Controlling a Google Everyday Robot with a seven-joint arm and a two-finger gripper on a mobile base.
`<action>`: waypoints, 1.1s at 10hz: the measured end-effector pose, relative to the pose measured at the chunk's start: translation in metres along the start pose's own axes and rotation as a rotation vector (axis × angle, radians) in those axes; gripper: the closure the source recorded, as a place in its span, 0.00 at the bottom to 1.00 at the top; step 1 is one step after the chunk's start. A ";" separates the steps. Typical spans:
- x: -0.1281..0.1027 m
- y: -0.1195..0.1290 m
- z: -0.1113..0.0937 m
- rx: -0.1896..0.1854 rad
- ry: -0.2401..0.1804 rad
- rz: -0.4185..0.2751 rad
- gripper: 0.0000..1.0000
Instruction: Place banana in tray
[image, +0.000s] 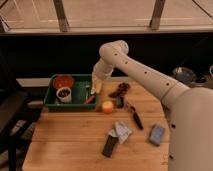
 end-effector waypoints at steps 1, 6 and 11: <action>0.000 0.000 0.001 -0.002 0.001 -0.003 1.00; 0.002 0.002 0.001 0.006 -0.017 0.000 1.00; 0.008 -0.029 0.045 0.009 -0.090 -0.044 0.82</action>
